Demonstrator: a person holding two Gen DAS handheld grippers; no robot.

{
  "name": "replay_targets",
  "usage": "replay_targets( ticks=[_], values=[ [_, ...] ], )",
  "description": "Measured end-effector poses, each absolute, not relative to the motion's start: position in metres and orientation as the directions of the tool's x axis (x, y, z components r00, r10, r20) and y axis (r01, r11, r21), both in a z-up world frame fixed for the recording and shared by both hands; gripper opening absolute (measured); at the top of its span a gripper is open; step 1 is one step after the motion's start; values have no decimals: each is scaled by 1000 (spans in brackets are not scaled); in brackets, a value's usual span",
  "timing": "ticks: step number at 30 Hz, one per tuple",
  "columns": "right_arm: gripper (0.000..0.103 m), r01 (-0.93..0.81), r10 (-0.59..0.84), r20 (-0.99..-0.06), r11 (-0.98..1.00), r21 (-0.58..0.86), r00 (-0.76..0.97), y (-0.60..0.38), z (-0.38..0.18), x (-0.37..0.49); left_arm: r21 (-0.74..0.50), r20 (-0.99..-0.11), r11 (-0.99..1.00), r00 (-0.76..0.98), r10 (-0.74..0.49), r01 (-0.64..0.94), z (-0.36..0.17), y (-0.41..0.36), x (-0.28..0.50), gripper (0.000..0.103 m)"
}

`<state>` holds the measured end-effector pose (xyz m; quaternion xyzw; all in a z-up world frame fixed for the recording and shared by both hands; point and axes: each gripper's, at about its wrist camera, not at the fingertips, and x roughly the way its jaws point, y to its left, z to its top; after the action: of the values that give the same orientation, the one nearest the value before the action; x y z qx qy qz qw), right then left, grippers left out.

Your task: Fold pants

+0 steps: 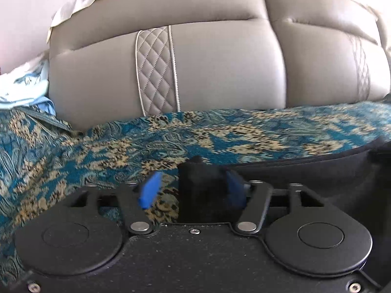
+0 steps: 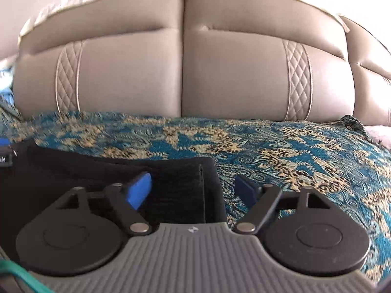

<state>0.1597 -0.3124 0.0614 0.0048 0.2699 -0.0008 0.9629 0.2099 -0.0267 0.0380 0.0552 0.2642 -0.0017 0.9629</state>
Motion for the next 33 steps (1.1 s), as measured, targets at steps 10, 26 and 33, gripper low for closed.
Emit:
replay_targets(
  ticks=[10, 26, 33],
  values=[
    [103, 61, -48, -367, 998, 24, 929, -314, 72, 95, 160, -517, 983, 856, 7, 88, 52, -48, 144, 87],
    [103, 83, -41, -439, 993, 78, 897, -313, 58, 31, 92, -567, 991, 823, -24, 93, 36, -46, 79, 98],
    [103, 4, 90, -505, 983, 182, 858, -353, 71, 83, -91, -607, 995, 790, -90, 43, 55, 2, 132, 101]
  ],
)
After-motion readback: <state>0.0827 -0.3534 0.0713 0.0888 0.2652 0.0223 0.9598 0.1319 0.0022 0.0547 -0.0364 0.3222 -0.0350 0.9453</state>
